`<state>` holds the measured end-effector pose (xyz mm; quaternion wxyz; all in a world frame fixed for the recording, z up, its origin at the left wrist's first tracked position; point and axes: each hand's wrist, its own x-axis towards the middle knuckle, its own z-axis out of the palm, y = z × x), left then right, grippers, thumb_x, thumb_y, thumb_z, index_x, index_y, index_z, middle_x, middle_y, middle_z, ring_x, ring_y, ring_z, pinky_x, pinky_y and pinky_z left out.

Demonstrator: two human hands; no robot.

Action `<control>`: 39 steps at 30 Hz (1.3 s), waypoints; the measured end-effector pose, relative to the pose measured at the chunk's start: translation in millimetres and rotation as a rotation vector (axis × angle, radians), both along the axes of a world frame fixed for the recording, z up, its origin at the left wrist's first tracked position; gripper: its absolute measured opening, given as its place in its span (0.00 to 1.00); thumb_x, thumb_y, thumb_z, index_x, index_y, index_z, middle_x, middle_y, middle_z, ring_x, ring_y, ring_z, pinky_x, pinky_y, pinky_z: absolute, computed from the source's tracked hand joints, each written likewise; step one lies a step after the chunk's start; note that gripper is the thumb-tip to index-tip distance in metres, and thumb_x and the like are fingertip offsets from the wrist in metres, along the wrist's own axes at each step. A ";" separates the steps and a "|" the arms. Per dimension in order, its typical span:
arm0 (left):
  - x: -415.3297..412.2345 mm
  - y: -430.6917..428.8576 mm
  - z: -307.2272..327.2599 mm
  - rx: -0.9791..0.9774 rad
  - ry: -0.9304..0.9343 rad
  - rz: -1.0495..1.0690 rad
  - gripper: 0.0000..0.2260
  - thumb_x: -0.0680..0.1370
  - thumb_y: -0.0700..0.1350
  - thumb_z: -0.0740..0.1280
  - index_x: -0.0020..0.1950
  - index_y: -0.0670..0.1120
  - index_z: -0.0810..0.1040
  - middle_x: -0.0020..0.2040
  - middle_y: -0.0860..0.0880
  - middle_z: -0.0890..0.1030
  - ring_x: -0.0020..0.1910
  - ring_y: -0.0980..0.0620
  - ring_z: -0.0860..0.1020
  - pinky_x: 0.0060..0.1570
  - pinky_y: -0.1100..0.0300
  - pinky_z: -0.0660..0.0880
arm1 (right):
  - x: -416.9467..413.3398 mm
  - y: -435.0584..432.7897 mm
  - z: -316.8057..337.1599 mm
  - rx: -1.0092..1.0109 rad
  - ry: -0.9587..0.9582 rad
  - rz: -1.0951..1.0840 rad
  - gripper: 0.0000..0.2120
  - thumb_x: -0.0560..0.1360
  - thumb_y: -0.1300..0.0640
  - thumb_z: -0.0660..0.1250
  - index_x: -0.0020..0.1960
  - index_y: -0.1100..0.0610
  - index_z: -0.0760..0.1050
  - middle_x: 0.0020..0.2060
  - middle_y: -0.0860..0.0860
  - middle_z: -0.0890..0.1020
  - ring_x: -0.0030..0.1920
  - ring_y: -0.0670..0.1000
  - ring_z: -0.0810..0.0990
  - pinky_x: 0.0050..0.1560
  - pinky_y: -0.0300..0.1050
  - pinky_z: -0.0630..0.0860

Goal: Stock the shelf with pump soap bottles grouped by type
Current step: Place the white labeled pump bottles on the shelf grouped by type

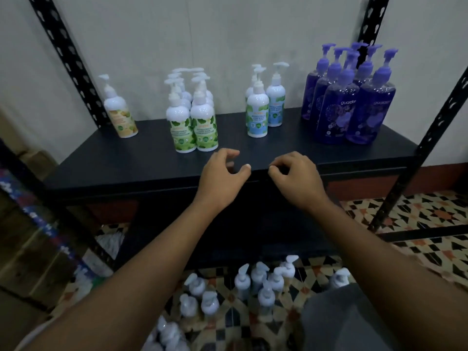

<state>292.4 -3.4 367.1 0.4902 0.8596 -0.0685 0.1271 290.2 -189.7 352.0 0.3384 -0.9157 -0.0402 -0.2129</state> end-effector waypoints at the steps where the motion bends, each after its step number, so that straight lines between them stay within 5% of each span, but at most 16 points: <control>1: -18.0 6.1 -4.6 -0.027 -0.010 -0.002 0.17 0.78 0.50 0.72 0.65 0.49 0.77 0.64 0.53 0.78 0.58 0.59 0.79 0.57 0.61 0.76 | -14.0 7.0 -4.1 0.035 -0.022 0.022 0.07 0.77 0.51 0.67 0.49 0.51 0.83 0.49 0.47 0.81 0.53 0.49 0.77 0.58 0.48 0.72; 7: -113.5 48.1 -80.6 -0.128 0.183 0.070 0.11 0.79 0.49 0.71 0.61 0.51 0.77 0.58 0.58 0.79 0.54 0.62 0.79 0.48 0.67 0.75 | -86.3 57.1 -63.9 0.241 0.089 0.144 0.05 0.78 0.54 0.67 0.49 0.52 0.82 0.46 0.45 0.81 0.48 0.44 0.79 0.50 0.42 0.76; 11: -152.9 75.3 -145.1 -0.142 0.357 0.169 0.09 0.81 0.47 0.70 0.60 0.49 0.76 0.55 0.55 0.79 0.53 0.58 0.79 0.51 0.60 0.75 | -116.4 81.4 -132.5 0.270 0.299 0.220 0.04 0.79 0.54 0.67 0.47 0.49 0.80 0.46 0.46 0.80 0.46 0.43 0.79 0.48 0.42 0.76; 15: -174.2 86.0 -199.7 -0.193 0.478 0.317 0.06 0.79 0.42 0.71 0.54 0.45 0.78 0.50 0.53 0.80 0.48 0.60 0.80 0.44 0.71 0.72 | -131.3 93.6 -190.1 0.230 0.500 0.243 0.03 0.78 0.54 0.67 0.47 0.49 0.80 0.45 0.42 0.82 0.44 0.40 0.80 0.44 0.37 0.74; 23: -182.0 81.2 -290.6 -0.247 0.692 0.429 0.08 0.79 0.43 0.70 0.55 0.44 0.75 0.51 0.43 0.81 0.53 0.44 0.79 0.54 0.54 0.74 | -130.8 106.7 -257.4 0.128 0.725 0.254 0.04 0.77 0.52 0.69 0.45 0.48 0.75 0.41 0.44 0.81 0.43 0.48 0.80 0.42 0.42 0.74; 28: -159.0 84.3 -383.6 -0.281 0.743 0.515 0.35 0.72 0.64 0.65 0.66 0.37 0.74 0.61 0.38 0.80 0.62 0.39 0.79 0.64 0.42 0.74 | -114.9 119.8 -308.3 0.111 0.845 0.309 0.04 0.73 0.53 0.71 0.48 0.48 0.78 0.44 0.50 0.81 0.45 0.51 0.80 0.47 0.47 0.75; 31: -144.4 85.3 -378.4 -0.291 0.798 0.543 0.32 0.80 0.56 0.66 0.78 0.40 0.63 0.74 0.39 0.72 0.72 0.39 0.71 0.72 0.45 0.68 | -102.1 129.4 -338.8 0.097 0.884 0.351 0.10 0.72 0.49 0.72 0.48 0.39 0.73 0.46 0.47 0.77 0.45 0.51 0.77 0.46 0.46 0.71; 34: -126.4 86.7 -381.4 -0.309 0.815 0.659 0.30 0.83 0.52 0.63 0.81 0.42 0.58 0.78 0.42 0.67 0.76 0.42 0.67 0.73 0.54 0.63 | -88.4 137.9 -366.1 0.084 0.897 0.325 0.25 0.70 0.45 0.72 0.66 0.49 0.75 0.60 0.50 0.80 0.58 0.53 0.79 0.55 0.48 0.76; 39: -111.1 88.3 -408.4 -0.338 0.820 0.797 0.31 0.83 0.56 0.63 0.82 0.45 0.58 0.79 0.45 0.66 0.77 0.44 0.65 0.72 0.58 0.60 | -70.7 148.3 -399.2 0.110 0.930 0.307 0.42 0.63 0.33 0.64 0.74 0.49 0.69 0.68 0.52 0.76 0.66 0.55 0.75 0.61 0.48 0.74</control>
